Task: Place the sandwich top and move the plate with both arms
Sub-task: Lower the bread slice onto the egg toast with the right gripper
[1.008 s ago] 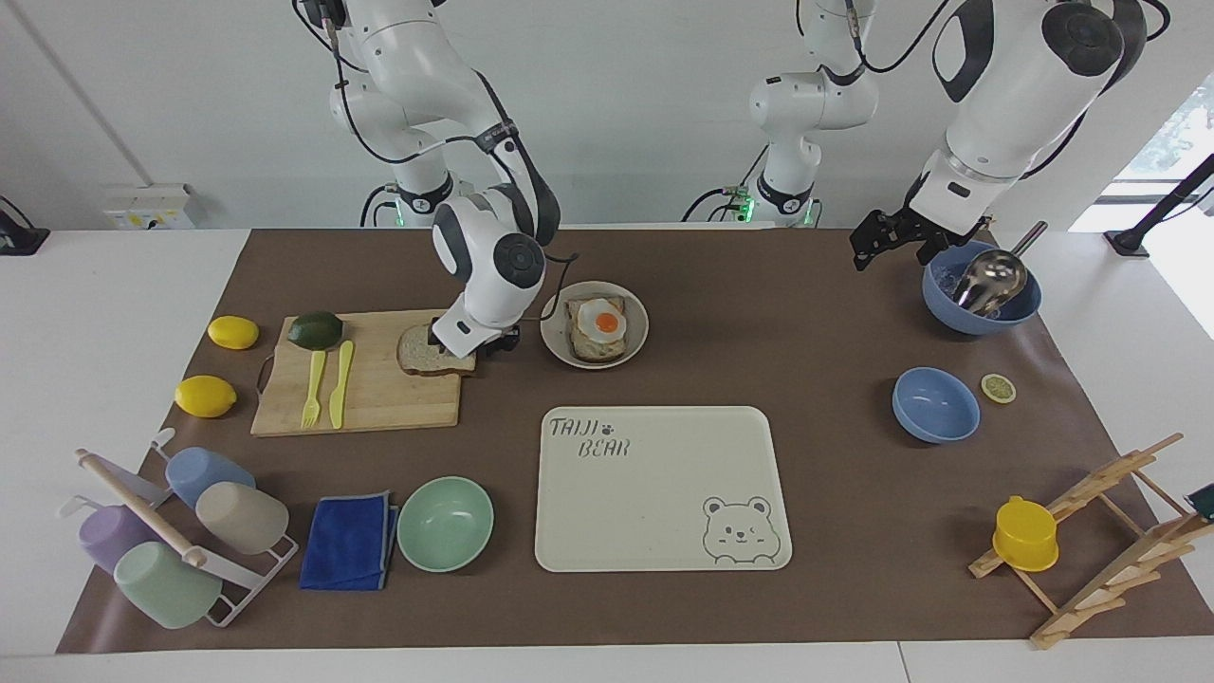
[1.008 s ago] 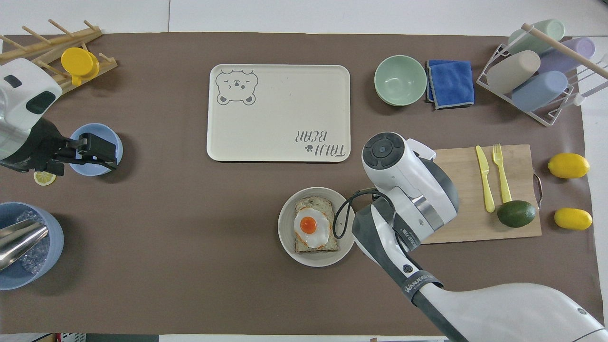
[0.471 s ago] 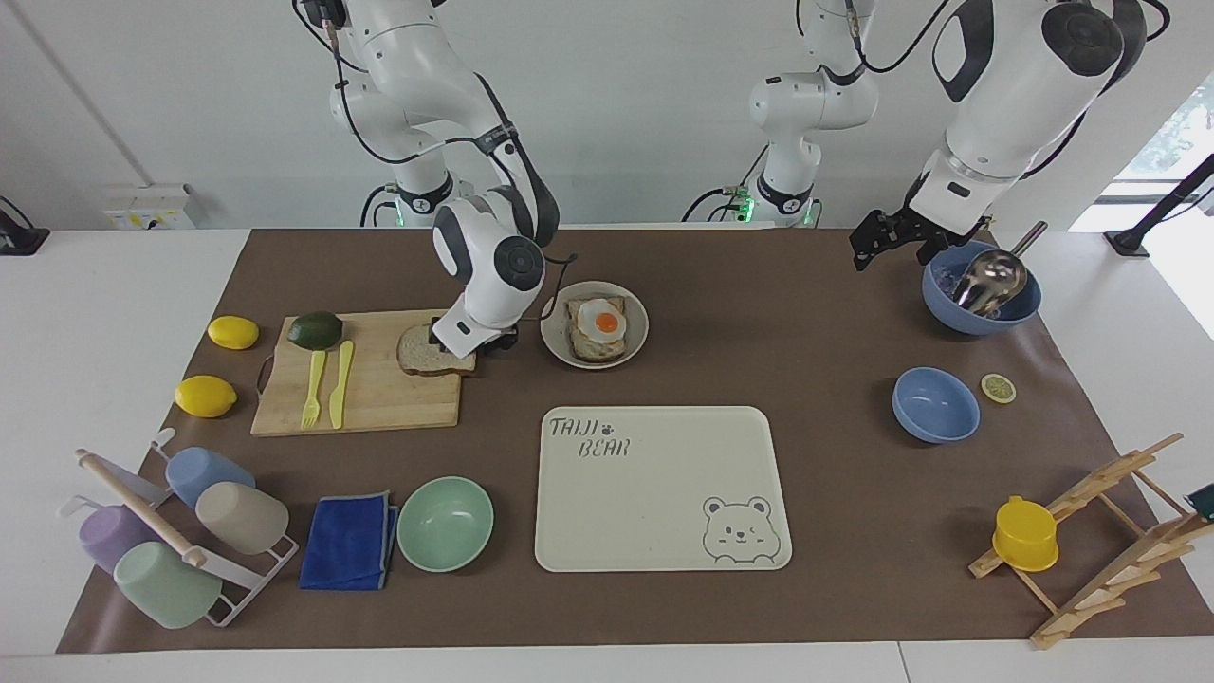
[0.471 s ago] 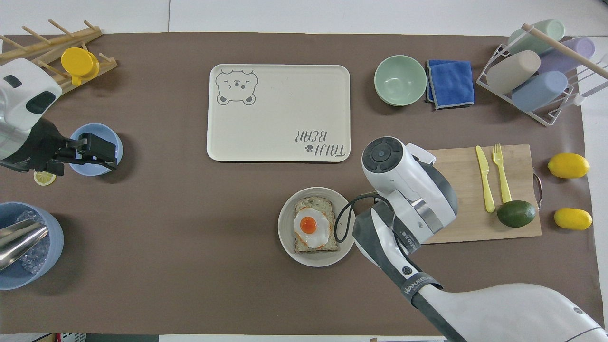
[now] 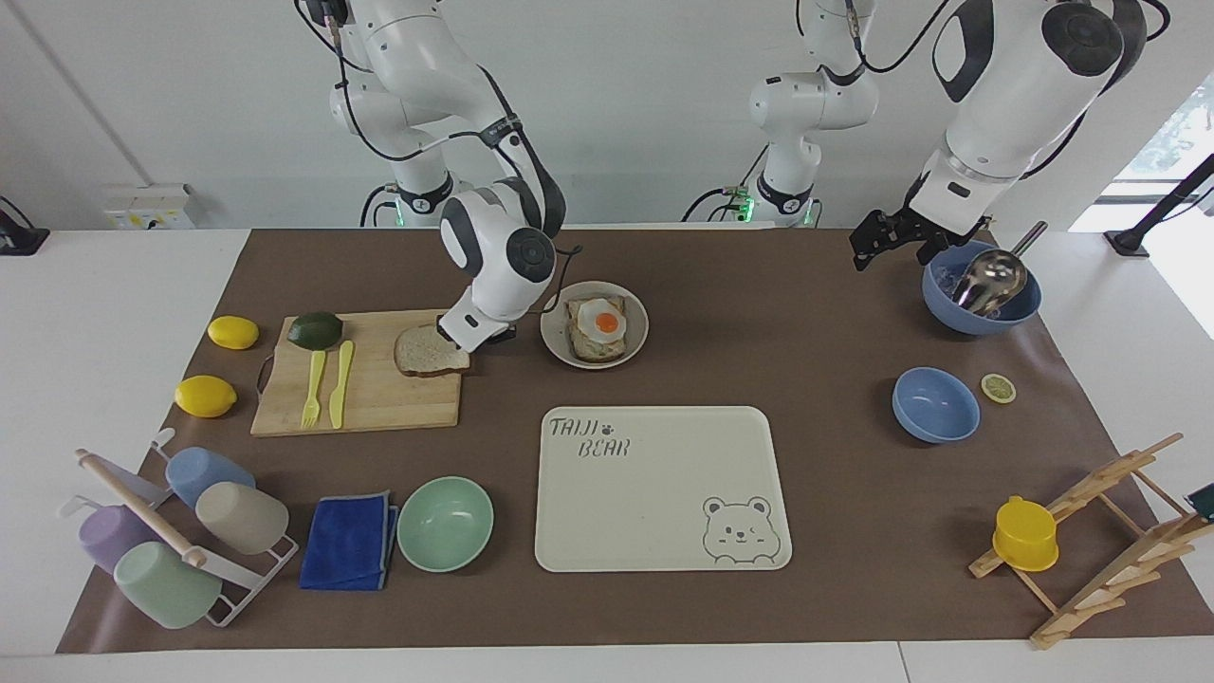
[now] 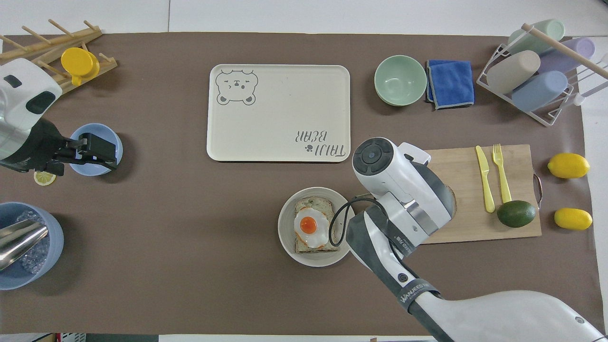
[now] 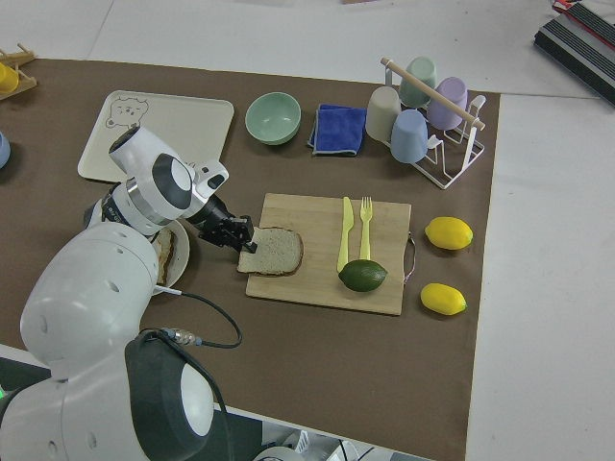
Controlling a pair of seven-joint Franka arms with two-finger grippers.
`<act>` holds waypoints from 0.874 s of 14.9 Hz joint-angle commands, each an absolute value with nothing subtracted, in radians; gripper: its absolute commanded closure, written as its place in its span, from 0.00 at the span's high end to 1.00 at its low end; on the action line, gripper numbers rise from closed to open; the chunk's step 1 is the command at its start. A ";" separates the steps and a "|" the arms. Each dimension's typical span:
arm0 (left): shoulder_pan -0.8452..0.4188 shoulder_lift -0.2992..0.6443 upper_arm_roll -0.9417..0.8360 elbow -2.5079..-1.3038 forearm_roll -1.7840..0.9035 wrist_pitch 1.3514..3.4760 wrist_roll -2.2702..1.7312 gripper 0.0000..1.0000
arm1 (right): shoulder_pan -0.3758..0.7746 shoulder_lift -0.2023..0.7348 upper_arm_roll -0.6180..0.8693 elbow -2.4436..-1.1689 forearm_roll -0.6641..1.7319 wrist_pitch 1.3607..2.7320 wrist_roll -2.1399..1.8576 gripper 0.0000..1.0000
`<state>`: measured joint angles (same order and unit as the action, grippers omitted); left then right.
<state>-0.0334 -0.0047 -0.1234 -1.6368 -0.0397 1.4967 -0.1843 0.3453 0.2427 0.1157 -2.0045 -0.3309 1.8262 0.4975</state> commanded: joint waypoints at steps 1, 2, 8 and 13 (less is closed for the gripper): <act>-0.021 -0.029 -0.127 -1.658 -0.051 1.499 -0.181 1.00 | 0.327 0.265 0.211 -1.861 -0.344 1.735 0.505 0.00; -0.021 -0.029 -0.127 -1.658 -0.051 1.499 -0.181 1.00 | 0.325 0.282 0.244 -1.805 -0.338 1.708 0.505 0.00; -0.021 -0.029 -0.127 -1.658 -0.051 1.499 -0.181 1.00 | 0.334 0.345 0.426 -1.706 -0.267 1.719 0.718 0.00; -0.021 -0.029 -0.127 -1.658 -0.051 1.500 -0.184 1.00 | 0.342 0.376 0.488 -1.700 -0.273 1.749 0.827 0.00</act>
<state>-0.0334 -0.0048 -0.1233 -1.6368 -0.0397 1.4967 -0.1843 0.3514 0.3601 0.4613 -1.7269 -0.2779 1.7501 0.7858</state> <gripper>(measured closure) 0.000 0.925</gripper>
